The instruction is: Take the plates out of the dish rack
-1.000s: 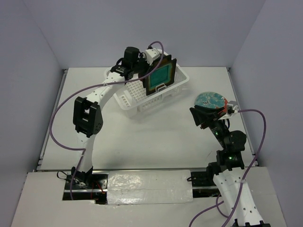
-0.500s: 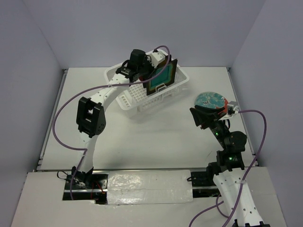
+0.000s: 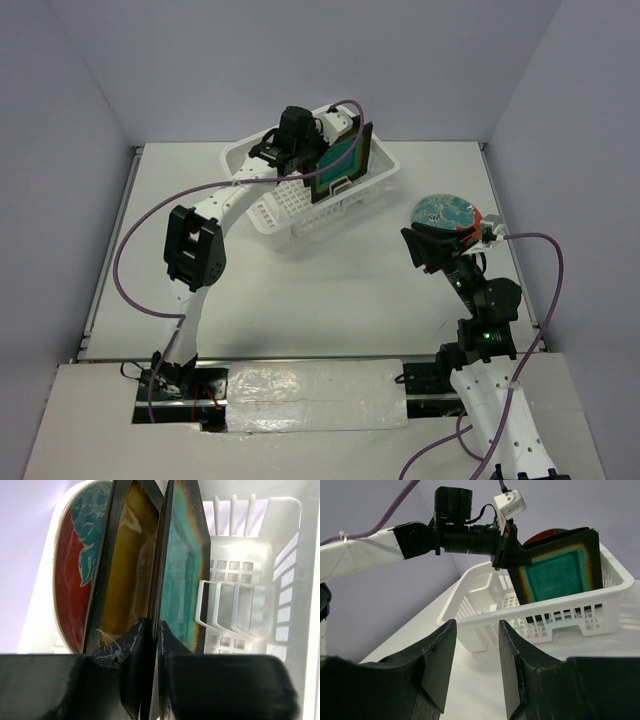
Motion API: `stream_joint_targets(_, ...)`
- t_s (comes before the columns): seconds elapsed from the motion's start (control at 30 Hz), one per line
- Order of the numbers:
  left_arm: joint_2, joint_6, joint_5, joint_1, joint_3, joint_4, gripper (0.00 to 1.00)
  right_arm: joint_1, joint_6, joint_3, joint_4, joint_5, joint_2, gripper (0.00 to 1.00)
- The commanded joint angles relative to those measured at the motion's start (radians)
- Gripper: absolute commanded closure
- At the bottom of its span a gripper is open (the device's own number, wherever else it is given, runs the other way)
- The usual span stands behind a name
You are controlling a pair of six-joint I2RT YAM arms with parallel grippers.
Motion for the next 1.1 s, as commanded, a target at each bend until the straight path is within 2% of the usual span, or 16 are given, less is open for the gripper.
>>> stream_joint_targets(0.0,-0.053,-0.057,-0.021,-0.037,-0.023,0.029,1.00,0.003,-0.004,0.004,0.028,0.008,-0.011,0.53)
stream_joint_targets(0.77,-0.337,-0.123,-0.105,-0.052,-0.017,0.082,1.00,0.003,-0.005,0.022,0.010,0.014,0.019,0.53)
stream_joint_targets(0.97,-0.386,-0.120,-0.116,-0.053,-0.040,0.133,1.00,0.003,-0.007,0.022,0.019,0.011,0.046,0.53)
stream_joint_targets(1.07,-0.390,-0.110,-0.165,-0.052,-0.026,0.121,1.00,0.003,-0.007,0.022,0.020,0.011,0.049,0.54)
